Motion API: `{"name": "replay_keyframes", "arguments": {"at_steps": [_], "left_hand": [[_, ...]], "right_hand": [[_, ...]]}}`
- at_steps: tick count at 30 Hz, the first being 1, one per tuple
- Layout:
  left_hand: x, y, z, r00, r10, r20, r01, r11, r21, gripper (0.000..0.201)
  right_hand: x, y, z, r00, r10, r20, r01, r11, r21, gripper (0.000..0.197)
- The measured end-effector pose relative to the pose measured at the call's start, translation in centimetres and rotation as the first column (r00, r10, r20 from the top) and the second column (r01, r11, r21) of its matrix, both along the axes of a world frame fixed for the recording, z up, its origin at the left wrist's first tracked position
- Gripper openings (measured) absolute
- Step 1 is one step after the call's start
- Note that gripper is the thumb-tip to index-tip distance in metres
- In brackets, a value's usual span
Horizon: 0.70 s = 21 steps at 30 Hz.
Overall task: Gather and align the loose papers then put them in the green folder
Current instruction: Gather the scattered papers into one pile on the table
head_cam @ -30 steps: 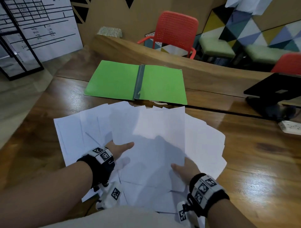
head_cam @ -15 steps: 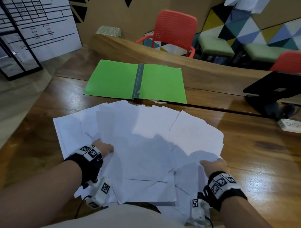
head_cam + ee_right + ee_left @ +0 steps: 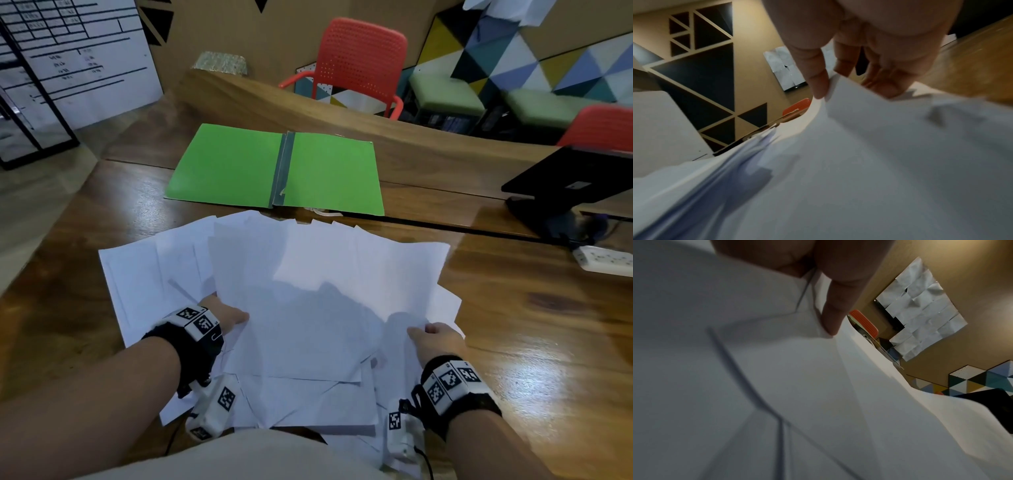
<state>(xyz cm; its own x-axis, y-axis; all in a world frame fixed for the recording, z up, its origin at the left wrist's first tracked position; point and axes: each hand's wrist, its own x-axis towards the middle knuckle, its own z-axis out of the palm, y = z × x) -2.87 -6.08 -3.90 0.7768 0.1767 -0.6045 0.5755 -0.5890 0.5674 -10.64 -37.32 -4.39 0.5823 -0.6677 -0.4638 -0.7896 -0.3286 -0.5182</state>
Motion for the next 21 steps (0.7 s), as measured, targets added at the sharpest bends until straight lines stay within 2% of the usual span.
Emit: {"name": "replay_keyframes", "arguments": {"at_steps": [2, 4, 7, 11, 14, 18, 21], "left_hand": [[0.2, 0.0, 0.0, 1.000, 0.010, -0.012, -0.010, 1.000, -0.001, 0.050], [0.1, 0.0, 0.1, 1.000, 0.014, -0.012, -0.014, 1.000, 0.014, 0.050], [0.2, 0.1, -0.3, 1.000, 0.007, -0.012, -0.007, 1.000, 0.024, 0.049], [0.3, 0.4, -0.5, 1.000, 0.010, -0.019, -0.009, 1.000, 0.030, 0.052], [0.3, 0.5, -0.6, 1.000, -0.003, -0.019, 0.003, 1.000, 0.029, 0.052], [0.4, 0.5, -0.8, 1.000, 0.010, -0.012, -0.010, 1.000, 0.018, 0.050], [0.4, 0.5, -0.9, 1.000, 0.001, -0.022, -0.001, 1.000, 0.010, 0.050]], "right_hand": [[0.4, 0.1, 0.0, 1.000, -0.005, 0.014, 0.005, 0.999, -0.033, 0.019], [0.7, -0.6, -0.6, 0.998, -0.021, -0.059, 0.016, 0.995, -0.096, 0.028], [0.8, -1.4, -1.0, 0.990, -0.063, -0.123, 0.053, 0.995, -0.084, 0.033], [1.0, -1.2, 0.8, 0.993, -0.115, -0.012, 0.115, 0.993, -0.026, 0.012], [0.7, -1.4, 2.3, 0.984, -0.156, 0.085, 0.155, 0.988, 0.024, 0.006], [1.1, -2.4, 3.6, 0.972, -0.156, 0.176, 0.162, 0.987, -0.020, 0.013], [1.1, -2.3, 3.6, 0.961, -0.186, 0.203, 0.184, 0.983, 0.028, 0.031]]}}
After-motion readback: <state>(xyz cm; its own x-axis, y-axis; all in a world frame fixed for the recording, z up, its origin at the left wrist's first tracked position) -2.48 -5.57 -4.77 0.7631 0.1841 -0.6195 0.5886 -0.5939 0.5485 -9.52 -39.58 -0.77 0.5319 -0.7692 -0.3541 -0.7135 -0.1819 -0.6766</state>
